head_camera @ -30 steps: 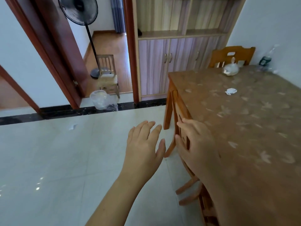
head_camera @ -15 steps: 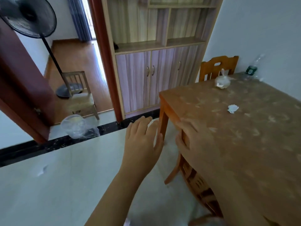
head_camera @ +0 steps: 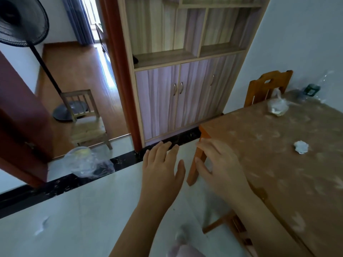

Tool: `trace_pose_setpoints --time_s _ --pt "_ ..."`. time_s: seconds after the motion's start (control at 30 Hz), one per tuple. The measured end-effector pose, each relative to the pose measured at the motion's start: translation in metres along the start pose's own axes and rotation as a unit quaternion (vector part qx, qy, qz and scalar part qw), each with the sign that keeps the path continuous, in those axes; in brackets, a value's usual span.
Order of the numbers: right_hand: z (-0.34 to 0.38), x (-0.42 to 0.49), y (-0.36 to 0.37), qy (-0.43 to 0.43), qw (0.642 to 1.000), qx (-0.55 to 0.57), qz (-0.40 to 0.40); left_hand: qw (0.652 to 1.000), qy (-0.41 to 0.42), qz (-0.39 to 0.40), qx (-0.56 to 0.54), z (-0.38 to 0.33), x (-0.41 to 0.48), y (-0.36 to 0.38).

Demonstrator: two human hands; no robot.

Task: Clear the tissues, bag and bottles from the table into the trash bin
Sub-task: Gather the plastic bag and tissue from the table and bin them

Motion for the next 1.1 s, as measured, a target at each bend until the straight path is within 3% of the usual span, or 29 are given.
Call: trace_pose_setpoints --time_s 0.43,0.63,0.8,1.1 --pt "-0.112 0.18 0.035 0.051 0.994 0.017 -0.096 0.994 0.112 -0.001 -0.014 0.037 0.224 0.059" --pt "-0.17 0.219 0.024 0.147 0.984 -0.012 -0.095 0.983 0.169 0.051 -0.056 0.019 0.308 0.111" --pt "-0.225 0.222 0.017 0.244 0.963 -0.051 -0.1 0.959 0.244 0.111 -0.094 -0.016 0.37 0.16" --pt "-0.306 0.243 -0.012 0.399 0.891 -0.142 -0.165 0.888 0.381 0.181 -0.181 -0.082 0.451 0.241"
Point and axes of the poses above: each hand's wrist, its own x-axis towards the middle knuckle, its own y-axis out of the palm, z = x × y, the point moved 4 cm from there along x, towards the middle knuckle, and after that the axes turned 9 degrees about z, right-handed, at the moved point
